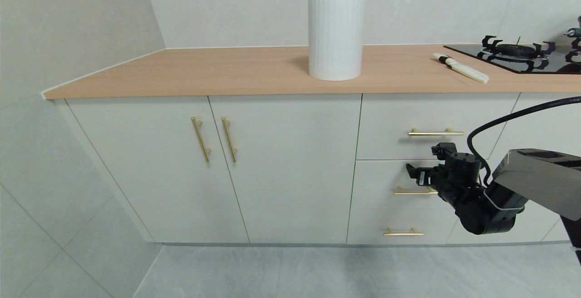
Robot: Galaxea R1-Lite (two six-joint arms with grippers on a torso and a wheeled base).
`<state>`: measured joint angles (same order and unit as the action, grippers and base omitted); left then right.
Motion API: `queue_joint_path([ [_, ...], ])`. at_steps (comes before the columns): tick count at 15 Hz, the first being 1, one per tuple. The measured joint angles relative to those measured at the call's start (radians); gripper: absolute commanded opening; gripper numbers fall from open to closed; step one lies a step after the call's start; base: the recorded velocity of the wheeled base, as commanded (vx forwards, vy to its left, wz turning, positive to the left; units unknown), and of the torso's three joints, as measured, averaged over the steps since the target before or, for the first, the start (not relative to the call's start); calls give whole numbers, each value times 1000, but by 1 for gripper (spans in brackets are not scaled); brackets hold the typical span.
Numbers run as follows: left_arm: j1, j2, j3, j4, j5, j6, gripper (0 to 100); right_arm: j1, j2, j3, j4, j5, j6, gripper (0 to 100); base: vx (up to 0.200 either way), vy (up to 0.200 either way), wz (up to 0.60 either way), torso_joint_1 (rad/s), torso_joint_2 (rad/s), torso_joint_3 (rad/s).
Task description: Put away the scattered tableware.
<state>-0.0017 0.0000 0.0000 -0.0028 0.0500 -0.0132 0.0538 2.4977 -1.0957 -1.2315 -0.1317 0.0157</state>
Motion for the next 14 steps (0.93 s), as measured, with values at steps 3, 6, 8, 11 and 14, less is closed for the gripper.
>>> queue_joint_path([
  [3, 0, 0, 0, 0, 0, 0, 100, -1, 3, -7, -3, -5, 1, 100, 0, 0, 0, 0, 0, 0],
  [6, 0, 0, 0, 0, 0, 0, 100, -4, -73, 96, -71, -56, 5, 100, 0, 0, 0, 0, 0, 0],
  [8, 0, 0, 0, 0, 0, 0, 100, -1, -211, 228, -98, -62, 3, 100, 0, 0, 0, 0, 0, 0],
  [11, 0, 0, 0, 0, 0, 0, 100, -2, -500, 438, -109, -71, -42, 100, 0, 0, 0, 0, 0, 0],
  [14, 0, 0, 0, 0, 0, 0, 100, -4, -811, 607, -88, -97, -112, 100, 0, 0, 0, 0, 0, 0],
])
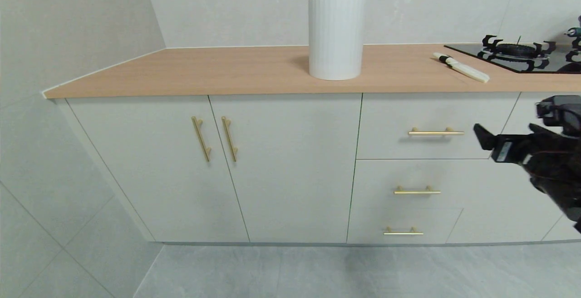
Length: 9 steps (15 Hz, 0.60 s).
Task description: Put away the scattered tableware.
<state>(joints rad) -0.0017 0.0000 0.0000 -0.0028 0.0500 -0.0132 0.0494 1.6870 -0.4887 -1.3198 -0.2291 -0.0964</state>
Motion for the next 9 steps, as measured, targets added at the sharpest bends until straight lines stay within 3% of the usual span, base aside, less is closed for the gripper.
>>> queue_joint_path([
  [2, 0, 0, 0, 0, 0, 0, 100, -11, -250, 76, 100, -17, -33, 100, 0, 0, 0, 0, 0, 0],
  [4, 0, 0, 0, 0, 0, 0, 100, -20, -520, 117, 304, -25, -51, 100, 0, 0, 0, 0, 0, 0],
  [9, 0, 0, -1, 0, 0, 0, 100, -9, -1216, 47, 1221, 23, -26, 100, 0, 0, 0, 0, 0, 0],
])
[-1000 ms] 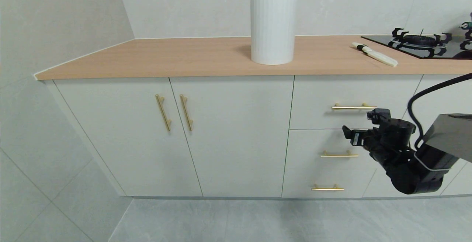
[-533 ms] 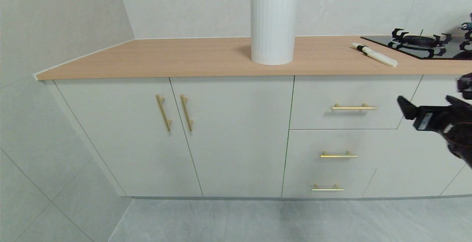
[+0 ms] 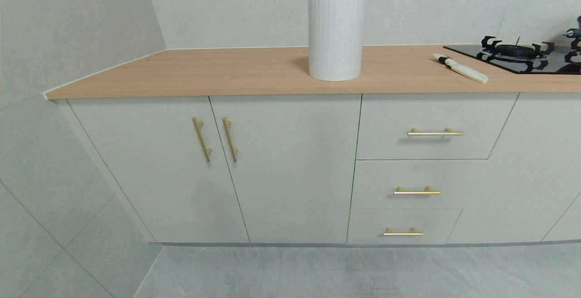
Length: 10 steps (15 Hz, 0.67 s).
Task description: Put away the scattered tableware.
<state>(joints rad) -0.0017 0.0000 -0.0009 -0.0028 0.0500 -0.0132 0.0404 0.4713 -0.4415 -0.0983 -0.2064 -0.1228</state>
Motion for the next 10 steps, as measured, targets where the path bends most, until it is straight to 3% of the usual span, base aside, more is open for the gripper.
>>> queue_joint_path([
  [3, 0, 0, 0, 0, 0, 0, 100, 13, -245, -24, 180, -39, 18, 100, 0, 0, 0, 0, 0, 0],
  [10, 0, 0, 1, 0, 0, 0, 100, 11, -392, 49, 180, -277, 70, 100, 0, 0, 0, 0, 0, 0],
])
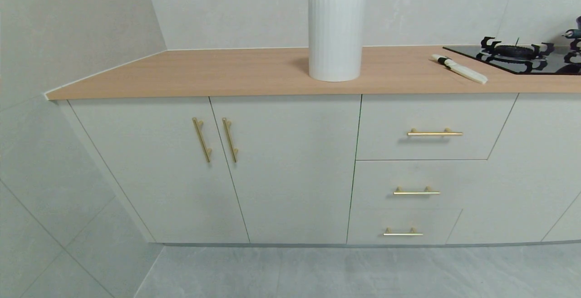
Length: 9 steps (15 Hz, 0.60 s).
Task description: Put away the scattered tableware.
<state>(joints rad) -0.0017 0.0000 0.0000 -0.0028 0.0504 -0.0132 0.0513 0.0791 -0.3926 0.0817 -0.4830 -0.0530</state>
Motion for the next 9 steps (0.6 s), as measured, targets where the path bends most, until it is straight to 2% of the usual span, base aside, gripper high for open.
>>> queue_joint_path([
  [4, 0, 0, 0, 0, 0, 0, 100, -39, -44, 17, 14, -4, -1, 100, 0, 0, 0, 0, 0, 0],
  [5, 0, 0, 0, 0, 0, 0, 100, -46, -57, 43, 17, 35, 5, 100, 0, 0, 0, 0, 0, 0],
  [7, 0, 0, 0, 0, -1, 0, 100, -51, -71, 109, 1, 181, 13, 100, 0, 0, 0, 0, 0, 0],
  [9, 0, 0, 0, 0, -1, 0, 100, -52, -77, 183, -60, 261, 26, 100, 0, 0, 0, 0, 0, 0],
])
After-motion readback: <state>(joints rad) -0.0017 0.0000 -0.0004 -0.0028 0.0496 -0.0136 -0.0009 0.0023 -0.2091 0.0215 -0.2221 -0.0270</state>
